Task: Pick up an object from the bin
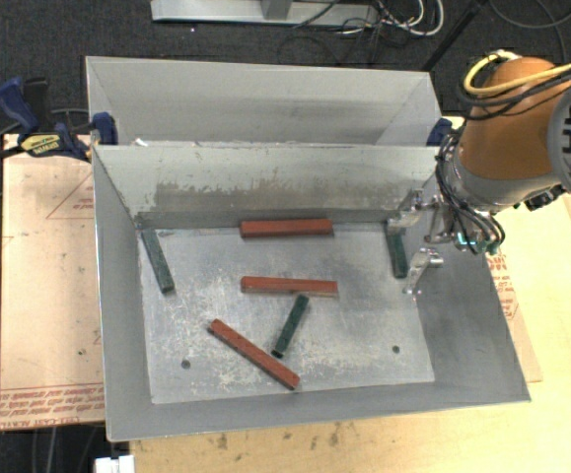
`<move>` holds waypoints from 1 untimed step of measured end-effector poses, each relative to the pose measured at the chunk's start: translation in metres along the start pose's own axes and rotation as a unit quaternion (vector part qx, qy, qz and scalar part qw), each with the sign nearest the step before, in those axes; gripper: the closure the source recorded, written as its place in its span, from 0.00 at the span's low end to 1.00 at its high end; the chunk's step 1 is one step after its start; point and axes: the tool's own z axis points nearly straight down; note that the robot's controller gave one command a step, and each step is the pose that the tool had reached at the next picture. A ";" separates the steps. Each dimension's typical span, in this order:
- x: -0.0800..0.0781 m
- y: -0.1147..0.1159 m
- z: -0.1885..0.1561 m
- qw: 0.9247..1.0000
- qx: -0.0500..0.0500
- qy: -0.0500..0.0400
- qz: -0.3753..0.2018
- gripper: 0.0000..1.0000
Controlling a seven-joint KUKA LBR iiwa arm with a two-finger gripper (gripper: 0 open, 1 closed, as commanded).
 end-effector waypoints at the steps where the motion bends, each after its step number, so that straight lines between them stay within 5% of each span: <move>1: -0.002 0.000 -0.004 1.000 0.001 -0.004 -0.001 0.00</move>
Offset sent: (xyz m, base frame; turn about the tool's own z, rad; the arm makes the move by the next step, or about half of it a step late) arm 0.0366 0.1276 -0.0479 -0.0247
